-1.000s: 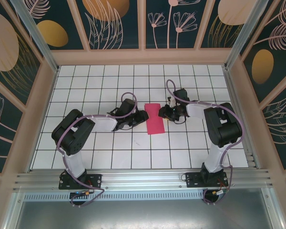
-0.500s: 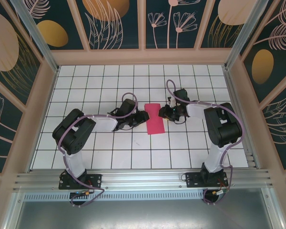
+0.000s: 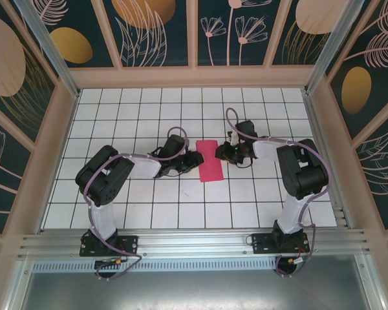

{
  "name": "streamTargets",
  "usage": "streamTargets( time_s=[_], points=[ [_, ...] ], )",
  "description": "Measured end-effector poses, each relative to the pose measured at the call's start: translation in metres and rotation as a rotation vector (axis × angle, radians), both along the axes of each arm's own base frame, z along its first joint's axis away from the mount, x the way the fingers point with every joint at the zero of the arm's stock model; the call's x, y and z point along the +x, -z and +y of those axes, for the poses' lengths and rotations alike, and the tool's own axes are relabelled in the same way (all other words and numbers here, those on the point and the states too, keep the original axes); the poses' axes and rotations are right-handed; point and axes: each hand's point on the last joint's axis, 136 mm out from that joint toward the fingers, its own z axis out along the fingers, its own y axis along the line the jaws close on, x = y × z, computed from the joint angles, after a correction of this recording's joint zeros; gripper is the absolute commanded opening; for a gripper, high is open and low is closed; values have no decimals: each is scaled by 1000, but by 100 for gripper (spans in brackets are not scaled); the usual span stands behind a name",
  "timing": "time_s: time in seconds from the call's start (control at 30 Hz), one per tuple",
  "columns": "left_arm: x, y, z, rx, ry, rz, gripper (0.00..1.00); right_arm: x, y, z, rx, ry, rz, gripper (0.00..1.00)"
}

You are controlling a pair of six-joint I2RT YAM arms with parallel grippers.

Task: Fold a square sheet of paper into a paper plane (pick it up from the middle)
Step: Fold the square sheet of paper in half at the center of the table, then fold the triangle a second time at the center of the table.

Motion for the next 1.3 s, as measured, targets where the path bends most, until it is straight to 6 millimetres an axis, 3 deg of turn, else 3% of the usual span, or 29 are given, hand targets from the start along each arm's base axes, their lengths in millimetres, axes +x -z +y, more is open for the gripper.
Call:
streamTargets(
  time_s=[0.37, 0.67, 0.73, 0.97, 1.1, 1.3],
  points=[
    [1, -4, -6, -40, 10, -3, 31, 0, 0, 0, 6, -2, 3, 36],
    [2, -6, -7, -55, 0, 6, 4, -1, -3, 0, 18, -4, -5, 38],
    [2, -5, -7, -52, 1, 5, 2, -5, -8, -2, 16, -2, -20, 40],
    [2, -10, -1, -18, -4, 19, 0, -20, -72, -11, 5, -32, -275, 44],
    [6, -23, 8, -20, -14, 12, 0, -39, -91, 7, -9, -114, -438, 45],
    [11, -33, 17, -16, -11, 7, 0, -93, -78, 37, -95, -330, -623, 46]
  ],
)
